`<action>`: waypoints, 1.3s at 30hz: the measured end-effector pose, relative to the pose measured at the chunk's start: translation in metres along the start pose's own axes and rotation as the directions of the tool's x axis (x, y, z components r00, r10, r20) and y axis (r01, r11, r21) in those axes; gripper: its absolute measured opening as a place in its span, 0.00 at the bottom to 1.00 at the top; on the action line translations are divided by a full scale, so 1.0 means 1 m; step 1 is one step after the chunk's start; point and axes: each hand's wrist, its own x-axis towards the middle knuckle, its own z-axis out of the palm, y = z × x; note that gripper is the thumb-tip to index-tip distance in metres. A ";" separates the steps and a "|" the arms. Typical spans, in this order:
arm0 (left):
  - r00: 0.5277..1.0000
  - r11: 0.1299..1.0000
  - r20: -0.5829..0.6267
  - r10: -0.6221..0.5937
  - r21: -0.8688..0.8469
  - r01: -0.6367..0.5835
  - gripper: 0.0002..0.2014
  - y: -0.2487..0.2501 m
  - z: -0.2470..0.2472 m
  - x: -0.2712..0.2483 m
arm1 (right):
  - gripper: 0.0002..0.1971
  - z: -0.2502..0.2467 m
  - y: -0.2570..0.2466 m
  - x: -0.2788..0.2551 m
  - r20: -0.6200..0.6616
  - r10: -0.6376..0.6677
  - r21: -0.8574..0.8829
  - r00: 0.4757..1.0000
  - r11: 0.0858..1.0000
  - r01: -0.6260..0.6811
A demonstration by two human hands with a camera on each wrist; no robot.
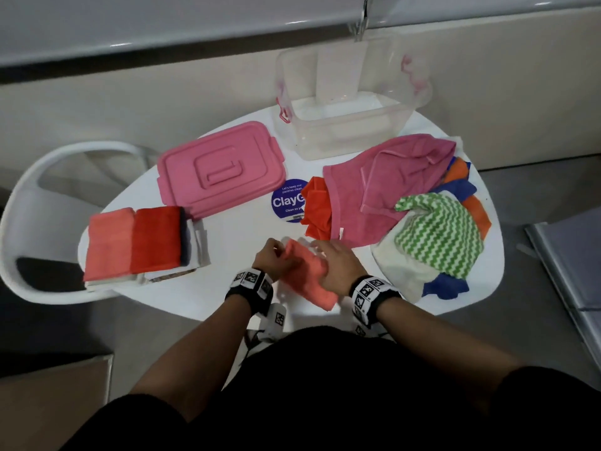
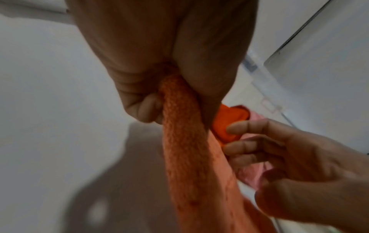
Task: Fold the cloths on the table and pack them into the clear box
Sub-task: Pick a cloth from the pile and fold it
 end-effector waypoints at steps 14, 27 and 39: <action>0.997 0.708 -0.051 -0.056 -0.706 0.004 0.28 0.003 -0.068 -0.060 | 0.18 -0.004 -0.079 0.030 0.249 0.029 0.658 0.968 0.729 -0.191; 0.998 0.710 -0.055 -0.035 -0.704 -0.014 0.14 -0.067 -0.131 -0.065 | 0.19 0.046 -0.176 0.072 0.110 0.129 0.578 0.986 0.798 -0.168; 0.900 0.925 -0.434 0.039 -0.324 -0.197 0.27 -0.170 -0.325 -0.019 | 0.22 0.126 -0.355 0.183 0.143 0.052 0.478 0.988 0.871 -0.115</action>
